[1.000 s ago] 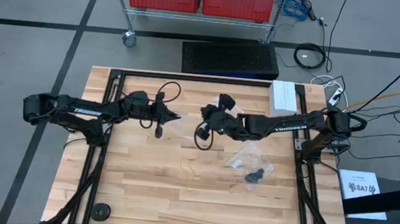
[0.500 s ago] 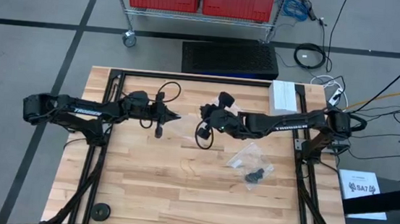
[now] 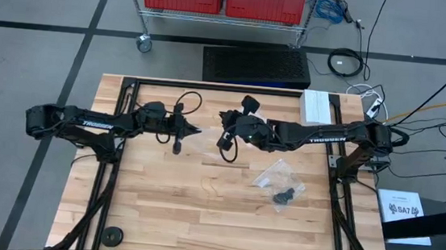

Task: Sort rubber bands
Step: Put the yellow rubber band into the open transparent zip bag

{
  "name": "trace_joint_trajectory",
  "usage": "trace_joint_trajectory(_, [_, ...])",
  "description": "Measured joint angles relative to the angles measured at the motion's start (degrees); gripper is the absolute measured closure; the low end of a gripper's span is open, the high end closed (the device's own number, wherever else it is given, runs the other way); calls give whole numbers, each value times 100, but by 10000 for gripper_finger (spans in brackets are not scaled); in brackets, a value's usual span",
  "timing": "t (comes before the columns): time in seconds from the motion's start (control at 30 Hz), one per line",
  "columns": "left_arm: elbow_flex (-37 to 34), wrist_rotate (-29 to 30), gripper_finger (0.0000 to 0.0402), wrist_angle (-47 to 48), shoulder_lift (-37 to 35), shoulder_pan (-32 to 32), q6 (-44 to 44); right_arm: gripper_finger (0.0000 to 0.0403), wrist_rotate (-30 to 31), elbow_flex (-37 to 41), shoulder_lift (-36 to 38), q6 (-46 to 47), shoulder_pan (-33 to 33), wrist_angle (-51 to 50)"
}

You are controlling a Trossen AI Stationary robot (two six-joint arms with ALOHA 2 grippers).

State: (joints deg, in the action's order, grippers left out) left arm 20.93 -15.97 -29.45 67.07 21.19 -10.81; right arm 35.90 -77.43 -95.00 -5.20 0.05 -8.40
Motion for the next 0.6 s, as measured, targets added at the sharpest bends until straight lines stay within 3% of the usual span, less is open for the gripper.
trace_joint_trajectory(0.6, [0, 0, 400, 0, 0, 2, -7, 403, 0, -2, 83, -89, -1, 65])
